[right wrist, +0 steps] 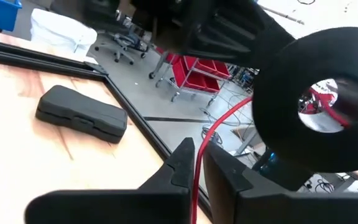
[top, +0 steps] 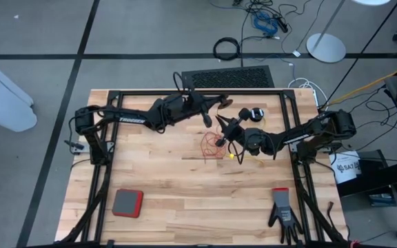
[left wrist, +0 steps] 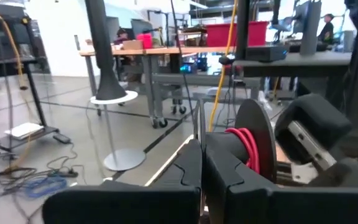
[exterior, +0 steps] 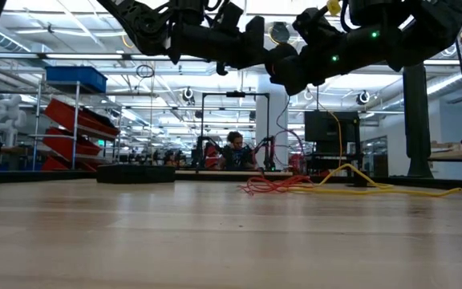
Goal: Coil cords
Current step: Coil the red wire on the spool
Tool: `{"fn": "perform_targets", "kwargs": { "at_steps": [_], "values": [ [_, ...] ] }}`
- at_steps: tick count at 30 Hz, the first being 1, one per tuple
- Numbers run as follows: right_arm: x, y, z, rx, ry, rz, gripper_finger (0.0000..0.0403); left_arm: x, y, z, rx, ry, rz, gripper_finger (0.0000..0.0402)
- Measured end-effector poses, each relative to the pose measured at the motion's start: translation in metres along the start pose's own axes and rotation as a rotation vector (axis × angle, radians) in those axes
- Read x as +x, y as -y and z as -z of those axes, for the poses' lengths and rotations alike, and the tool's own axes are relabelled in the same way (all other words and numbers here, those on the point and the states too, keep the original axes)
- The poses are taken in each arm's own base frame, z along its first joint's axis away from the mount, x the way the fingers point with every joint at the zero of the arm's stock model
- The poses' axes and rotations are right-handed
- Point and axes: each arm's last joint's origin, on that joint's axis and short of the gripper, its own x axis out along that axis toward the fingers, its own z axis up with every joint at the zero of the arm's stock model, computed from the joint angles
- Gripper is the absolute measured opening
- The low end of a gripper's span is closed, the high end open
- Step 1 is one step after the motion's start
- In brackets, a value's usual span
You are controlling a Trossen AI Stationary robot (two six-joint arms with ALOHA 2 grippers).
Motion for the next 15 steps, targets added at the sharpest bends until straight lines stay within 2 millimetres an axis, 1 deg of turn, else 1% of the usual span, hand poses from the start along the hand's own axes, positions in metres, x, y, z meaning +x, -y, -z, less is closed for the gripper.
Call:
{"fn": "perform_targets", "kwargs": {
  "at_steps": [6, 11, 15],
  "values": [
    [-0.001, 0.002, -0.001, -0.002, -0.005, 0.002, 0.0026, 0.001, -0.006, -0.002, -0.081, 0.023, 0.074, 0.0000],
    [-0.001, 0.001, 0.000, -0.012, -0.012, -0.007, 0.0026, 0.000, -0.007, -0.003, -0.125, 0.024, 0.172, 0.0000],
    [-0.001, 0.000, 0.002, -0.021, -0.022, -0.014, 0.0027, -0.004, -0.009, -0.013, -0.155, 0.041, 0.253, 0.0000]
  ]
}}
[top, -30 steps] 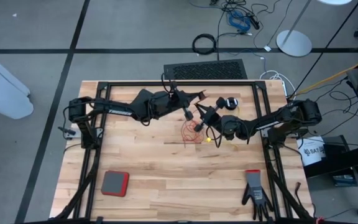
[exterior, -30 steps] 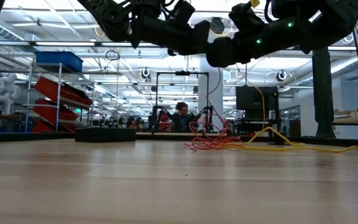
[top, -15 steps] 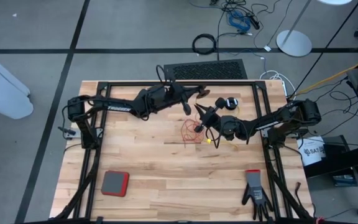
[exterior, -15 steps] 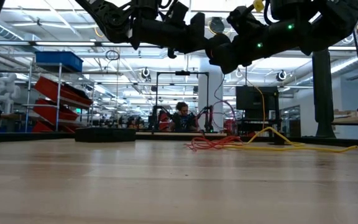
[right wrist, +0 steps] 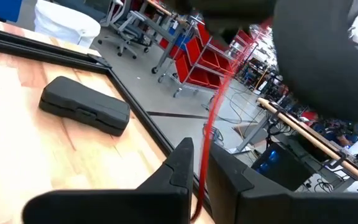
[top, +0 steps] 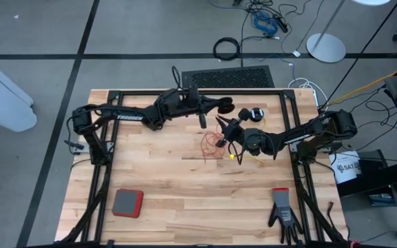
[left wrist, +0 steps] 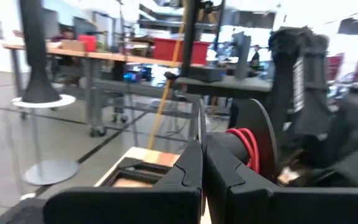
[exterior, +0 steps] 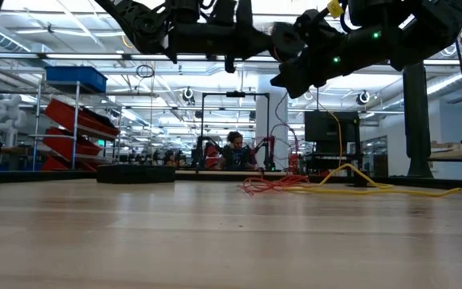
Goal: Coil cords
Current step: Coil the red wire on the spool
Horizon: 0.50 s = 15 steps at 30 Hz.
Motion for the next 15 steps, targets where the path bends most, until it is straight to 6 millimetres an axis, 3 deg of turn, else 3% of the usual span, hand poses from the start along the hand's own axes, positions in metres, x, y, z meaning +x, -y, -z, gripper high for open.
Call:
{"fn": "perform_targets", "kwargs": {
  "at_steps": [8, 15],
  "values": [
    [-0.007, -0.008, -0.002, -0.028, 0.005, -0.041, 0.0027, -0.012, 0.008, -0.024, 0.009, 0.001, 0.129, 0.0000],
    [-0.016, -0.016, -0.005, -0.073, 0.022, -0.082, 0.0027, -0.022, 0.011, -0.033, 0.023, -0.072, 0.275, 0.0000]
  ]
}}
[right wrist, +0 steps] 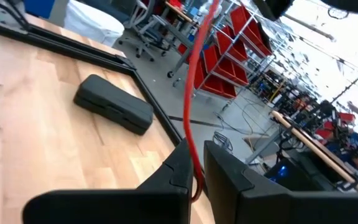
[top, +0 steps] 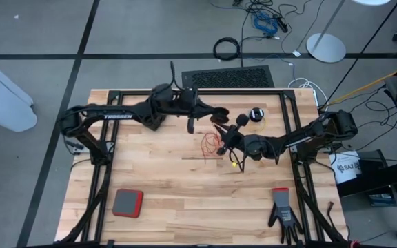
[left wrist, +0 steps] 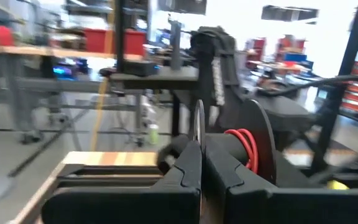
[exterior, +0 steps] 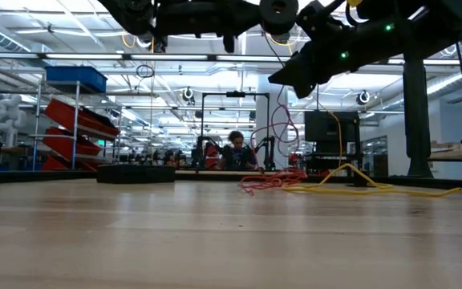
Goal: Coil cords
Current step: Coil the red wire on the spool
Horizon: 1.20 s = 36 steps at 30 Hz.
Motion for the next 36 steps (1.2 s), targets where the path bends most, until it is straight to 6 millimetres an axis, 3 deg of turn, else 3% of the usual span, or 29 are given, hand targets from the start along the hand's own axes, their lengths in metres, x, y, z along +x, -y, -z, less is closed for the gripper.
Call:
{"fn": "perform_targets", "kwargs": {
  "at_steps": [8, 17, 27, 36],
  "values": [
    [-0.004, -0.005, 0.000, -0.029, -0.007, -0.029, 0.0027, -0.010, 0.003, 0.007, -0.039, -0.152, 0.157, 0.0000],
    [-0.013, -0.012, -0.002, -0.059, -0.011, -0.076, 0.0019, -0.023, -0.002, 0.026, -0.010, -0.349, 0.195, 0.0000],
    [-0.024, 0.007, -0.003, 0.003, -0.084, -0.147, 0.0001, -0.026, -0.001, 0.035, 0.095, -0.415, 0.230, 0.0000],
    [-0.031, 0.021, -0.013, 0.114, -0.037, -0.214, 0.0000, -0.018, 0.009, 0.040, 0.311, -0.530, -0.005, 0.0000]
  ]
}}
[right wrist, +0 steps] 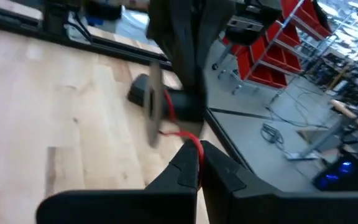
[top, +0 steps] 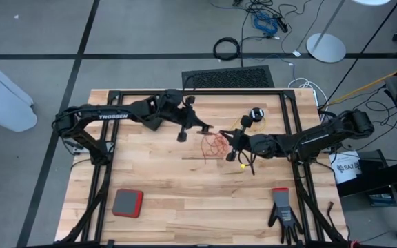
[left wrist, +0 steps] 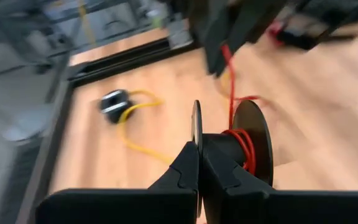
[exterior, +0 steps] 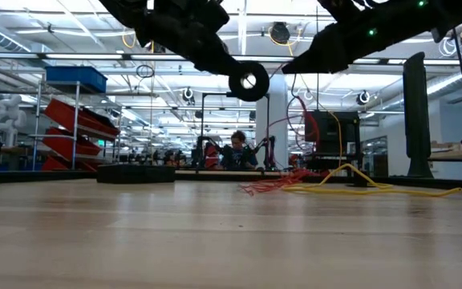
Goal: Coil cords
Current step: Coil the red wire on the spool
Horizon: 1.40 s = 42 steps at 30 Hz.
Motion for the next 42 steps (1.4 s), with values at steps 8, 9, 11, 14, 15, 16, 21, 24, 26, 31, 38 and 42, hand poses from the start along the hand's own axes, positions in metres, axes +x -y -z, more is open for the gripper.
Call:
{"fn": "perform_targets", "kwargs": {
  "at_steps": [8, 9, 11, 14, 15, 16, 21, 24, 26, 31, 38, 42],
  "values": [
    [0.001, 0.002, -0.012, 0.060, 0.037, -0.015, 0.0000, 0.007, 0.012, -0.017, 0.162, -0.037, -0.265, 0.0000],
    [0.001, 0.003, -0.016, 0.065, 0.045, -0.014, 0.0000, 0.007, 0.013, -0.019, 0.174, -0.029, -0.280, 0.0000],
    [0.003, 0.005, -0.023, 0.078, 0.064, -0.005, 0.0000, 0.010, 0.016, -0.023, 0.205, -0.023, -0.306, 0.0000],
    [0.004, 0.009, -0.032, 0.090, 0.080, 0.006, 0.0000, 0.014, 0.020, -0.026, 0.248, -0.039, -0.381, 0.0000],
    [0.005, 0.010, -0.036, 0.096, 0.088, 0.008, 0.0000, 0.015, 0.021, -0.028, 0.255, -0.042, -0.424, 0.0000],
    [0.005, 0.011, -0.038, 0.100, 0.094, 0.012, 0.0000, 0.016, 0.022, -0.029, 0.261, -0.051, -0.458, 0.0000],
    [0.010, 0.008, -0.047, 0.119, 0.113, -0.001, 0.0000, 0.024, 0.023, -0.033, 0.274, -0.032, -0.574, 0.0000],
    [0.017, 0.003, -0.048, 0.121, 0.116, -0.004, 0.0000, 0.025, 0.022, -0.035, 0.266, 0.006, -0.615, 0.0000],
    [0.022, 0.002, -0.050, 0.129, 0.135, 0.002, 0.0000, 0.026, 0.020, -0.037, 0.253, 0.031, -0.658, 0.0000],
    [0.032, -0.002, -0.050, 0.104, 0.160, 0.026, 0.0000, 0.026, 0.017, -0.040, 0.192, 0.089, -0.712, 0.0000],
    [0.041, -0.003, -0.046, 0.031, 0.152, 0.138, 0.0000, 0.022, 0.012, -0.045, 0.086, 0.185, -0.762, 0.0000],
    [0.044, -0.005, -0.045, -0.004, 0.147, 0.180, 0.0000, 0.019, 0.008, -0.048, 0.020, 0.265, -0.750, 0.0000]
  ]
}}
